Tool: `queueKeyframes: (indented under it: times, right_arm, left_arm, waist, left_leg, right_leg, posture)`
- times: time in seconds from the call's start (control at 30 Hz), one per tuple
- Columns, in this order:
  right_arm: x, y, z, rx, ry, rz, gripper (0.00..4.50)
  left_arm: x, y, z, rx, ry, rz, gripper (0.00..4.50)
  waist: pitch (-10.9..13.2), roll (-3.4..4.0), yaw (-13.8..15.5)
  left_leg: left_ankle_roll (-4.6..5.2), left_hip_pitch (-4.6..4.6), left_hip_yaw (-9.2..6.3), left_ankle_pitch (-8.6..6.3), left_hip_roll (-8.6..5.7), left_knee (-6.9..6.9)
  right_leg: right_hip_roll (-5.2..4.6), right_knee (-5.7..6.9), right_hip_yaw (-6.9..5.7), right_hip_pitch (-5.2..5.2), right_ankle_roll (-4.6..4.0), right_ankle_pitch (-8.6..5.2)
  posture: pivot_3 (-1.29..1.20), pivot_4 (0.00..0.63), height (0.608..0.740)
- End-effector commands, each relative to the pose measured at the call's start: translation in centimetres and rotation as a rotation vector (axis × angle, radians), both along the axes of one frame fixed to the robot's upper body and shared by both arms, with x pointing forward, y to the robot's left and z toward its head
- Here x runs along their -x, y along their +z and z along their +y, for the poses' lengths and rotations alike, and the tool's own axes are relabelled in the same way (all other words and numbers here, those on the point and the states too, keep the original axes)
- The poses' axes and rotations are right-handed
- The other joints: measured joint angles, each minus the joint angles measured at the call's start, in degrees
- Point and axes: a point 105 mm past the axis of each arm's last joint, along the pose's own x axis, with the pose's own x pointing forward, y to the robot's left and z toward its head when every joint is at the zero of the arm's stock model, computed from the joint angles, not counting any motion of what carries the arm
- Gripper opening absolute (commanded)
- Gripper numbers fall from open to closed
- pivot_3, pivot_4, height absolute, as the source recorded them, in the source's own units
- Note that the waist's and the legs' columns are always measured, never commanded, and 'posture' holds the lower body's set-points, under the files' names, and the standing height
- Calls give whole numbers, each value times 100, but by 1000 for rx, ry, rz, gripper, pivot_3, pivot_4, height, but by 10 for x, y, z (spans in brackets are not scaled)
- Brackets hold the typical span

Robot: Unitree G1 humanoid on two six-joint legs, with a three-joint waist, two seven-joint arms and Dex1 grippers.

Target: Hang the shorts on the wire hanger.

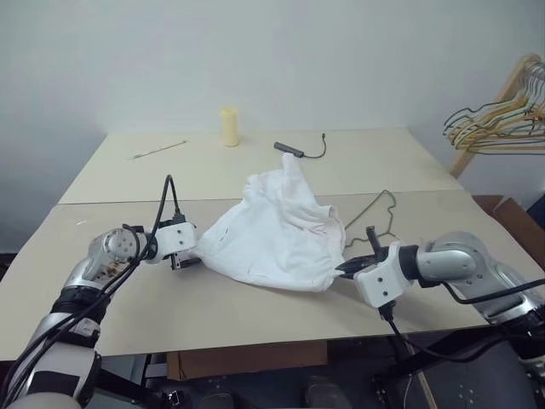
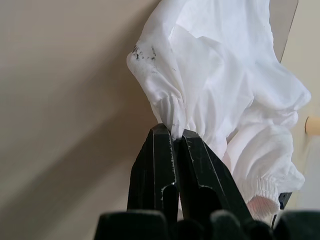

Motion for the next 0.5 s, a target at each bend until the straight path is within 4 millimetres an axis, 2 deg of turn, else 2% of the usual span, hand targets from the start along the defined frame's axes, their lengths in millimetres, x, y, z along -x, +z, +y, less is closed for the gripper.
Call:
queueKeyframes:
  times: [0.03, 0.33, 0.5]
  right_arm:
    - [-6, 14, 0, -29, -26, -57, 0]
    - [-9, 13, 1, -44, -46, -69, 0]
    - [-14, 12, 3, -68, -94, -76, 0]
  left_arm:
    - [9, -17, -8, 10, -55, 103, 3273]
    - [16, -22, -10, 7, -121, 143, 56]
    - [15, -19, 5, -68, -81, 83, 19]
  waist:
    - [-3, 4, 1]
    - [-9, 10, 5]
    - [-10, 10, -10]
  left_leg:
    - [0, 0, 0, 0, 0, 0]
    - [0, 0, 0, 0, 0, 3]
    - [0, 0, -1, 0, 0, 3]
  right_leg:
    - [0, 0, 0, 0, 0, 0]
    - [-2, 1, -1, 2, 1, 0]
    - [-1, 1, -1, 2, 1, 0]
  posture:
    - [-137, 0, 740]
    - [-138, 0, 740]
    - [-140, 0, 740]
